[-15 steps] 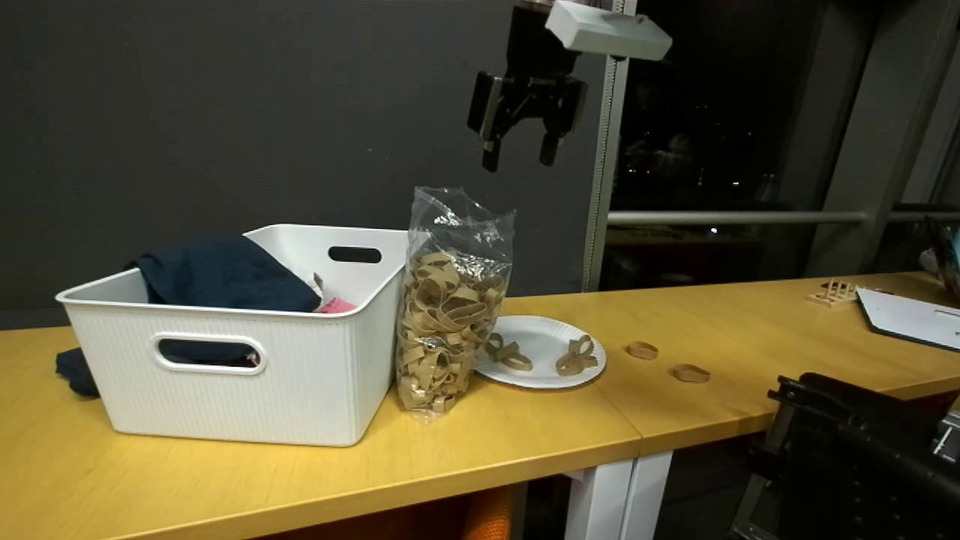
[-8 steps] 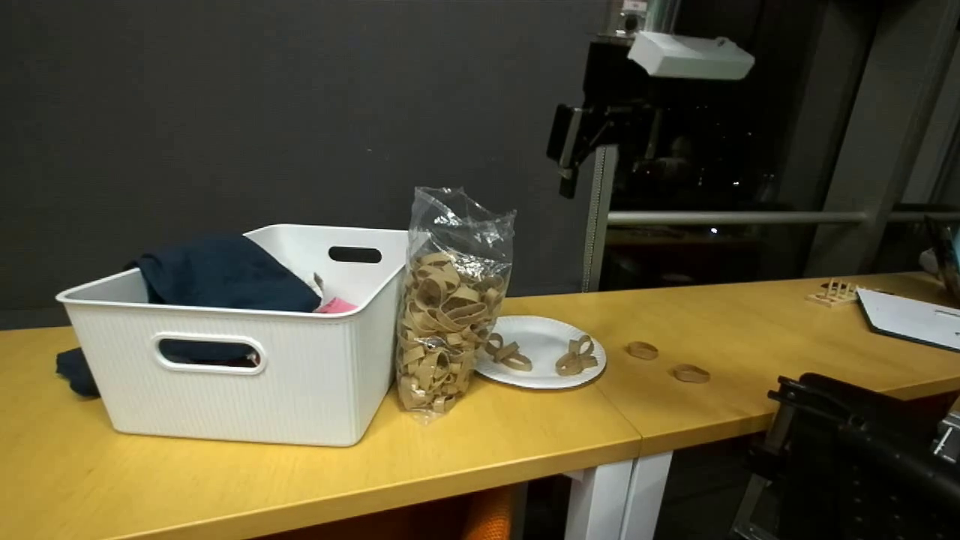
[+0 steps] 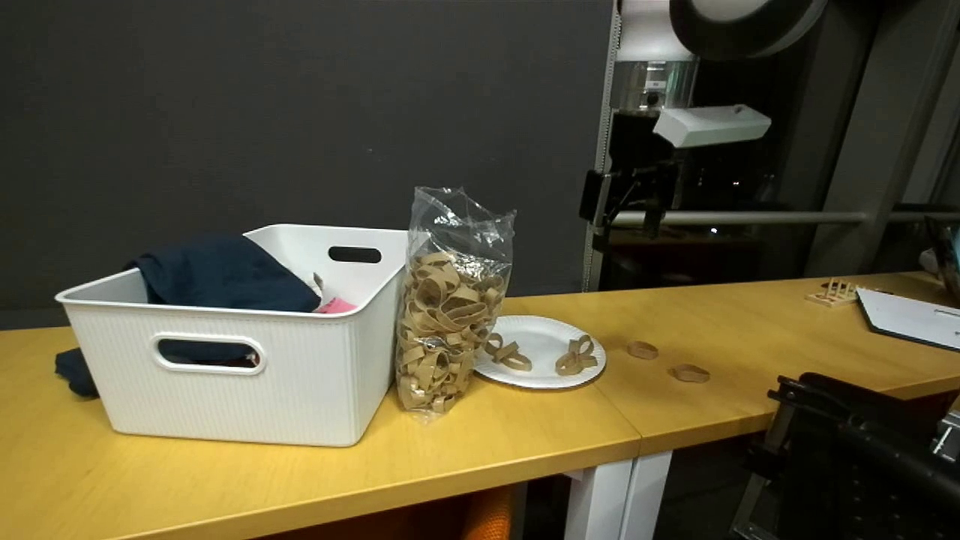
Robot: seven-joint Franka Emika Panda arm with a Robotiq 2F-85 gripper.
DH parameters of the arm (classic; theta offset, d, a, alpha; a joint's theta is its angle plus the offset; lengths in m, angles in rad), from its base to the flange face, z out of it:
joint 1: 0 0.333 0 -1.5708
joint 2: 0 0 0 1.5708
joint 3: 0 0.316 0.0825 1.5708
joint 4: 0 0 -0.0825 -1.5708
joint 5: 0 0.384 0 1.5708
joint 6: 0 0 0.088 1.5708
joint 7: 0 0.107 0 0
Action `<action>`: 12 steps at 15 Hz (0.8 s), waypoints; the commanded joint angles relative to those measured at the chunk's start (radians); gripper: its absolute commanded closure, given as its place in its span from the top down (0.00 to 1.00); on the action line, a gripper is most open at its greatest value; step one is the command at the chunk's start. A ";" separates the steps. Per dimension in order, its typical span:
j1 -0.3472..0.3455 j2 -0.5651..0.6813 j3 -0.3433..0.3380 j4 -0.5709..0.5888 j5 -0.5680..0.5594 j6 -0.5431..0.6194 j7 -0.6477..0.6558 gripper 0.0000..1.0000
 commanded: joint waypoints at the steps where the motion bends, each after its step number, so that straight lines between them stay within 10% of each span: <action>1: -0.008 0.090 0.013 0.039 0.042 0.046 -0.054 1.00; 12: 0.008 0.305 0.011 0.182 0.065 0.101 -0.146 1.00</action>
